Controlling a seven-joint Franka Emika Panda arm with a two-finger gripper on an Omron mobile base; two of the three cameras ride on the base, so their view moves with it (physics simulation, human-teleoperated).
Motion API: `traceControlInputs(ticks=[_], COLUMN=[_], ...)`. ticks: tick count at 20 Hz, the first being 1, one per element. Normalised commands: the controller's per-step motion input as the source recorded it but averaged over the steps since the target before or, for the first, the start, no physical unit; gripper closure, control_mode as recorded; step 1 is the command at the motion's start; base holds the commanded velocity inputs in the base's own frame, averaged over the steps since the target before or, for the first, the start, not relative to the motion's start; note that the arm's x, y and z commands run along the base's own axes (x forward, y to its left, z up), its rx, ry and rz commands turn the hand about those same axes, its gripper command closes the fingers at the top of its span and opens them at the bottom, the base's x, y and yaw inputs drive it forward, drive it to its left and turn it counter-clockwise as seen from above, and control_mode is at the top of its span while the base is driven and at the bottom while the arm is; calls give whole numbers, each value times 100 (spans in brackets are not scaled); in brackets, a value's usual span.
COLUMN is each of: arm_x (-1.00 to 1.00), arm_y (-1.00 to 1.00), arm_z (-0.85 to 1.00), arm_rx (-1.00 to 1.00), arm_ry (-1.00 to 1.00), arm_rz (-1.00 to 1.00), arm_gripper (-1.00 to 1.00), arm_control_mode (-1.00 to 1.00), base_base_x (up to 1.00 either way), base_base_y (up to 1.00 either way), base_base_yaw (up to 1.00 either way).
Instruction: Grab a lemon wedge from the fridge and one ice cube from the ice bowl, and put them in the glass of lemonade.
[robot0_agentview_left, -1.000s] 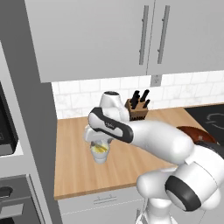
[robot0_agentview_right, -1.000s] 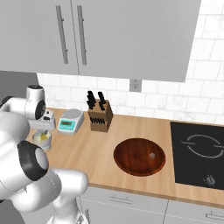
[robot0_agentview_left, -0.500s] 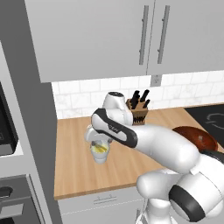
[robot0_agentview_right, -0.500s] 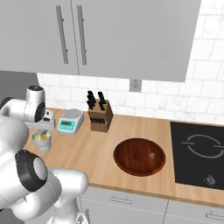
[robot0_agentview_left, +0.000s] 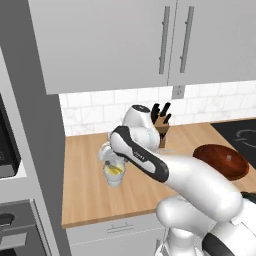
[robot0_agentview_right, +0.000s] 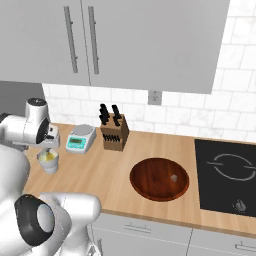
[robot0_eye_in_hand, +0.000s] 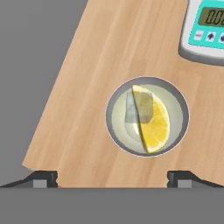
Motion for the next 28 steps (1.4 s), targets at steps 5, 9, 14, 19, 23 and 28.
traceControlInputs(ticks=[5, 9, 14, 19, 23, 28], arm_x=[-96, -76, -38, -21, -29, -81], arm_y=[-7, -25, -38, -41, -56, -27], arm_z=[11, 28, 77, 98, 85, -4], arm_rx=[0, -1, 0, 0, 0, 0], arm_ry=[-29, -31, -23, -4, 0, -1], arm_rz=[-2, -4, -8, -6, -5, -5], arm_gripper=[-100, -100, -100, -100, -100, -100], arm_control_mode=[-100, -100, -100, -100, -100, -100], base_base_x=[0, 0, 0, 0, 0, 0], base_base_y=[0, 0, 0, 0, 0, 0], base_base_yaw=[0, 0, 0, 0, 0, 0])
